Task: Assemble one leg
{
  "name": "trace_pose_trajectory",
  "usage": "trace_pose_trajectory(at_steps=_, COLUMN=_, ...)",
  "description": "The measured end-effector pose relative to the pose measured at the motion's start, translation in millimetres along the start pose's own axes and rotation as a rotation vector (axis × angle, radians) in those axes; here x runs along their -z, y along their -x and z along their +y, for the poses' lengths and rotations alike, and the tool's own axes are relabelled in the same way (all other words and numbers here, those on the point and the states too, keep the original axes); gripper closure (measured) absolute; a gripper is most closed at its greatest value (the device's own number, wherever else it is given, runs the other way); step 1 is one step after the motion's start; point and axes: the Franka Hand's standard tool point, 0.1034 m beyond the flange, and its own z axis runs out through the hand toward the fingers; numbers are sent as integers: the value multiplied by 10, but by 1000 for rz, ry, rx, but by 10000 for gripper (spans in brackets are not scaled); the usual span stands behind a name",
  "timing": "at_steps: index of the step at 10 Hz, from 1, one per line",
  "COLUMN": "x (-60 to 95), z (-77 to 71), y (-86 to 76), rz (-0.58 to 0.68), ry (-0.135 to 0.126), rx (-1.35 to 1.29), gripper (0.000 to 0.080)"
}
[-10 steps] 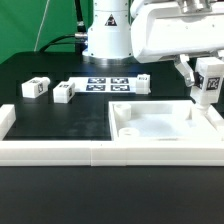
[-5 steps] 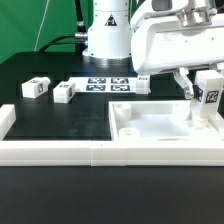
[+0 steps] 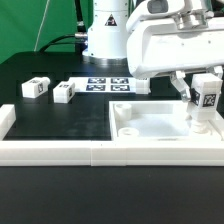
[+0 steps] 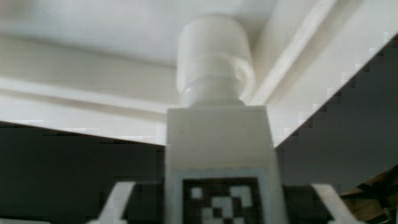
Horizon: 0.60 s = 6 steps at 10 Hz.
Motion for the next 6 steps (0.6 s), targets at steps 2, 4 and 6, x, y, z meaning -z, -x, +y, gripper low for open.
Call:
trace_pose_trajectory(at_steps=2, x=-51, z=-27, y=52, rz=-8, ry=-5, rx=-1, gripper=514)
trace_pose_trajectory(at_steps=4, x=-86, z=-33, y=104, rz=-16, ry=-7, rx=-2, gripper=514)
trace_pose_trajectory(at_steps=6, x=-98, z=-28, y=118, rz=17, ry=1, rx=-5, gripper=514)
